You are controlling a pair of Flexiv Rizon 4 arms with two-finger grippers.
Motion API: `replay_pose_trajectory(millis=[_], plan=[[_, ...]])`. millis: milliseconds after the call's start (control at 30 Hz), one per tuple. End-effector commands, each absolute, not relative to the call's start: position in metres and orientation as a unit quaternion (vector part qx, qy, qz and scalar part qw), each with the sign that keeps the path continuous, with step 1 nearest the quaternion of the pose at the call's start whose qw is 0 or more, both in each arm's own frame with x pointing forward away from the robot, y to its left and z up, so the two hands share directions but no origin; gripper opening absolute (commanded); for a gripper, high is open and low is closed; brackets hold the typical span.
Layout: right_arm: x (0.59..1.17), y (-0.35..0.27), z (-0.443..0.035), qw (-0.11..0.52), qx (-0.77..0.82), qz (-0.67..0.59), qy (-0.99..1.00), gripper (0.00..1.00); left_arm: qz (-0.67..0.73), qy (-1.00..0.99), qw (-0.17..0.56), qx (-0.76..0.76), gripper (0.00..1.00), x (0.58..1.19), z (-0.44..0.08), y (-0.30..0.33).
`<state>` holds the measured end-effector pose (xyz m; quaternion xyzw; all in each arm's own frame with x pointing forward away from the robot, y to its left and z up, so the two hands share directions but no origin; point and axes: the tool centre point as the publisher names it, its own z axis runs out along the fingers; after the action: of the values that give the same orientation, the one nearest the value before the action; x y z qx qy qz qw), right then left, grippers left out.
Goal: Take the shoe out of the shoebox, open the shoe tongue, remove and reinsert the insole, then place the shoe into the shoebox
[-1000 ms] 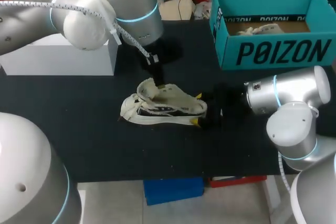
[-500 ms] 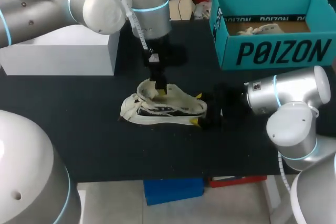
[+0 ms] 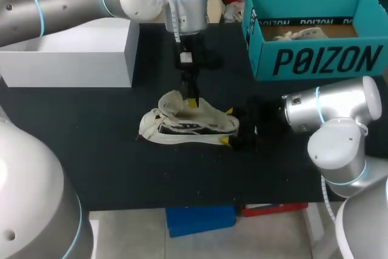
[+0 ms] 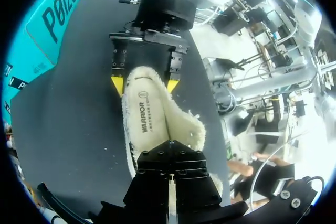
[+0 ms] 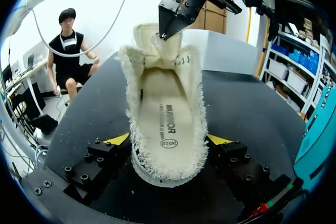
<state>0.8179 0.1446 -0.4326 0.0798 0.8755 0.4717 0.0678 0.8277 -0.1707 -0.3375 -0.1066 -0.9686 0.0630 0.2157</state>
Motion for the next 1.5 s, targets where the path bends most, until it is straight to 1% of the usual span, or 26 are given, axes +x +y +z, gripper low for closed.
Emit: replay_pose_trajectory(millis=[33, 267, 467, 1133, 1500], plan=[[0.819, 0.145, -0.435, 0.068, 0.081, 0.471, 0.876, 0.0, 0.081, -0.96, 0.249, -0.104, 0.0, 0.829, -0.357, -0.173], [0.819, 0.145, -0.435, 0.068, 0.081, 0.471, 0.876, 0.0, 0.073, -0.968, 0.219, -0.101, 0.0, 0.825, -0.369, -0.177], [0.819, 0.145, -0.435, 0.068, 0.081, 0.471, 0.876, 0.0, 0.073, -0.969, 0.219, -0.087, 0.0, 0.818, -0.38, -0.178], [0.819, 0.145, -0.435, 0.068, 0.081, 0.471, 0.876, 0.0, 0.04, -0.987, 0.15, -0.047, 0.0, 0.8, -0.405, -0.18], [0.819, 0.145, -0.435, 0.068, 0.081, 0.471, 0.876, 0.0, 0.035, -0.987, 0.152, -0.043, 0.0, 0.795, -0.414, -0.183]])
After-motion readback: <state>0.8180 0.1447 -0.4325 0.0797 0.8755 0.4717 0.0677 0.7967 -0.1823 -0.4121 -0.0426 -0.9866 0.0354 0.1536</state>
